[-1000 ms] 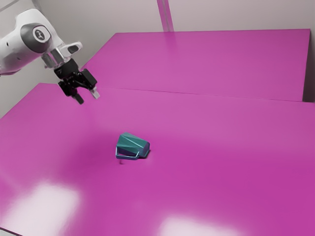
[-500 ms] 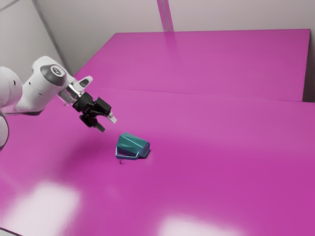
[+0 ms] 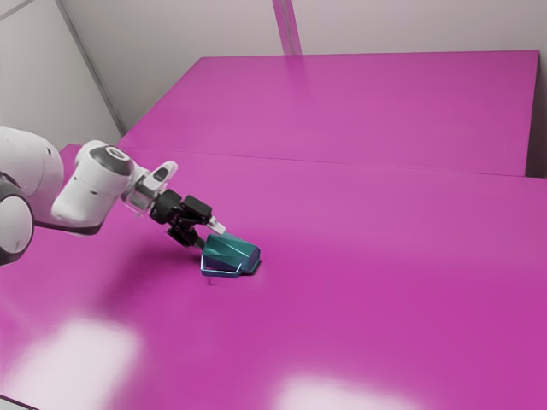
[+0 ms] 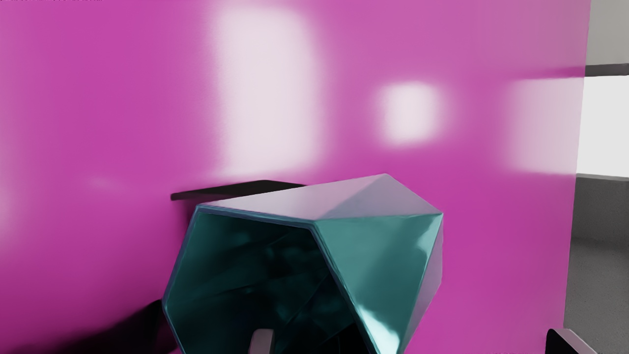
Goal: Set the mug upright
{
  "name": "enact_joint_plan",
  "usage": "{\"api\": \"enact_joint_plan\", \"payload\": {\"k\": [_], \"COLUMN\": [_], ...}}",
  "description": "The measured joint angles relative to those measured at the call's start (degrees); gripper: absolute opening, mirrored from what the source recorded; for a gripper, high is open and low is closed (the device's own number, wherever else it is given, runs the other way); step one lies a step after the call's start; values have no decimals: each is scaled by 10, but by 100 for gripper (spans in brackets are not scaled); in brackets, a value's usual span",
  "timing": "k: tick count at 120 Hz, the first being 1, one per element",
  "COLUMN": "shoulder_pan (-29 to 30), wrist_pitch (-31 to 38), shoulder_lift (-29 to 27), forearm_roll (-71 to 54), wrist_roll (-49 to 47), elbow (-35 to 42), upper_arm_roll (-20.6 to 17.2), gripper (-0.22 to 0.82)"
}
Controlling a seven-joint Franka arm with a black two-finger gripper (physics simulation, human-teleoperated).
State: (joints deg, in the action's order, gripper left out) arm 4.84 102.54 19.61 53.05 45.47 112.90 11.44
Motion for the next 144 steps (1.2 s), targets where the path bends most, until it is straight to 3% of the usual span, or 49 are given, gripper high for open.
{"api": "enact_joint_plan", "payload": {"k": [22,45,66,112,144], "shoulder_pan": [-1,2,0,-1,-8], "wrist_pitch": [-2,-3,-13,-52,-30], "shoulder_lift": [6,7,4,-36,-106], "forearm_roll": [21,28,35,31,-153], "wrist_roll": [28,48,61,76,30], "elbow": [2,1,0,1,-21], "upper_arm_roll": [-13,-14,-14,-8,-10], "gripper": [59,13,-7,-16,-17]}}
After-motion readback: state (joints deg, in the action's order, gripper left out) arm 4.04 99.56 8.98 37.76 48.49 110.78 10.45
